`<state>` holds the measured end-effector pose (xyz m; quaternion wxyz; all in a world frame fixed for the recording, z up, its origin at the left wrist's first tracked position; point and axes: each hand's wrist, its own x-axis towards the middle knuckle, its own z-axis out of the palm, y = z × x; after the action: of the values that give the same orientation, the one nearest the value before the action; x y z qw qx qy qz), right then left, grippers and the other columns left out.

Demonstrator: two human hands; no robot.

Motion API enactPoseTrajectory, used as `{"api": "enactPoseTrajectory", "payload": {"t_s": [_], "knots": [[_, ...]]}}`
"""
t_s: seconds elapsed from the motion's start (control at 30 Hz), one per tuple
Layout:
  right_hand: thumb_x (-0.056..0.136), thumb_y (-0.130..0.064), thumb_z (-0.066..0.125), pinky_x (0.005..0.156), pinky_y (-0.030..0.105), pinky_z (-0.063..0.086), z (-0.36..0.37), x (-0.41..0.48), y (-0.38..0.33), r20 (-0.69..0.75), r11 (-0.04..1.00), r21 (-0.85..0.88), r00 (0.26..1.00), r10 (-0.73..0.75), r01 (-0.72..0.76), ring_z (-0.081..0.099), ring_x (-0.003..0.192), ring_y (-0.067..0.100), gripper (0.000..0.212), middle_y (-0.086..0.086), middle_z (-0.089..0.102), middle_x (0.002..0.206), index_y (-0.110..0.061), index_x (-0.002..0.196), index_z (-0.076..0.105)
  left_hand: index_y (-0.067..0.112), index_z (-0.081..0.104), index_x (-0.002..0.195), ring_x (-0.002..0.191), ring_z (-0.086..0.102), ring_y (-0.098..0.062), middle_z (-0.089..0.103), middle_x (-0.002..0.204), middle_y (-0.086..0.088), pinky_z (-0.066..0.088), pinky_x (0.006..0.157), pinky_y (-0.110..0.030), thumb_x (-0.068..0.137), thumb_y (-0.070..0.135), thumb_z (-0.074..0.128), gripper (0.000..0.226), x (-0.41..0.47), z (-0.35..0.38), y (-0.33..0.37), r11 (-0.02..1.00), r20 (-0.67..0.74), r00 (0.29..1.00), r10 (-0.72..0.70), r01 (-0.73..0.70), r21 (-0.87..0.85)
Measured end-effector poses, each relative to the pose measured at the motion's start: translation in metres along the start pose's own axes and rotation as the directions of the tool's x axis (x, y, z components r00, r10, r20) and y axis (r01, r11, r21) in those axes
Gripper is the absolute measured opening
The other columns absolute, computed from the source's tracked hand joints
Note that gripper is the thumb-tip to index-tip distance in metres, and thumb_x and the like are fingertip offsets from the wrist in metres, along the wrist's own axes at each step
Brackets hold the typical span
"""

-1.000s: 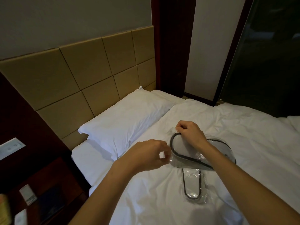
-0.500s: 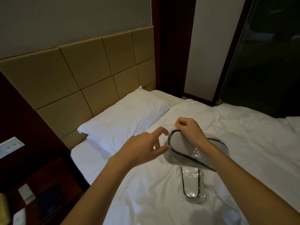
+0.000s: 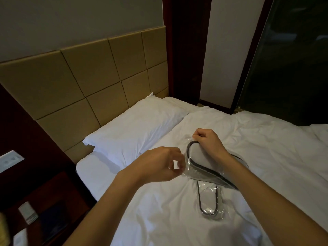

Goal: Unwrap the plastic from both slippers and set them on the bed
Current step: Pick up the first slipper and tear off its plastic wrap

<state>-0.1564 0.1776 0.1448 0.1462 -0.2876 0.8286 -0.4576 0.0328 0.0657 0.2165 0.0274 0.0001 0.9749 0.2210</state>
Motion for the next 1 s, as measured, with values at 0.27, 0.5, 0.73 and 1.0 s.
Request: {"api": "enactPoseTrajectory", "payload": {"t_s": [0.27,0.5,0.73,1.0], "knots": [[0.089,-0.015,0.057,0.072,0.029,0.046,-0.005,0.006,0.001,0.007,0.993,0.111,0.999,-0.036,0.035,0.056,0.071,0.013,0.025,0.000,0.062,0.068,-0.009,0.066,0.061,0.027,0.067,0.084,0.086,0.062,-0.005,0.064,0.092,0.018,0.053,0.079,-0.042,0.075,0.022,0.060,0.012,-0.002,-0.004,-0.003,0.973,-0.027,1.000,-0.009,0.002,-0.233],[0.089,-0.008,0.057,0.073,0.027,0.045,-0.011,0.003,0.001,0.041,0.980,0.191,0.997,-0.066,0.057,0.055,0.070,0.012,0.020,0.002,0.061,0.069,0.000,0.072,0.063,0.031,0.071,0.080,0.086,0.065,-0.007,0.071,0.084,0.017,0.050,0.092,-0.040,0.078,0.030,0.050,0.022,-0.001,-0.008,-0.016,0.949,-0.112,0.981,-0.157,0.118,-0.293],[0.086,-0.003,0.058,0.073,0.027,0.044,-0.017,0.000,-0.002,0.015,0.964,0.247,0.995,-0.101,0.094,0.054,0.069,0.011,0.016,0.005,0.061,0.069,0.002,0.072,0.063,0.037,0.067,0.087,0.079,0.063,-0.003,0.071,0.075,0.020,0.054,0.075,-0.035,0.080,0.030,0.035,0.034,0.003,-0.017,-0.014,0.956,-0.174,0.976,-0.135,0.083,-0.281],[0.088,-0.003,0.056,0.071,0.032,0.042,-0.011,-0.006,0.007,-0.001,0.971,0.193,0.990,-0.141,0.138,0.051,0.066,0.011,0.021,0.000,0.056,0.063,-0.005,0.068,0.060,0.036,0.063,0.102,0.071,0.063,-0.004,0.071,0.068,0.013,0.053,0.067,-0.028,0.092,0.034,0.038,0.027,0.014,-0.014,-0.009,0.962,-0.085,0.967,-0.242,0.250,0.107]]}}
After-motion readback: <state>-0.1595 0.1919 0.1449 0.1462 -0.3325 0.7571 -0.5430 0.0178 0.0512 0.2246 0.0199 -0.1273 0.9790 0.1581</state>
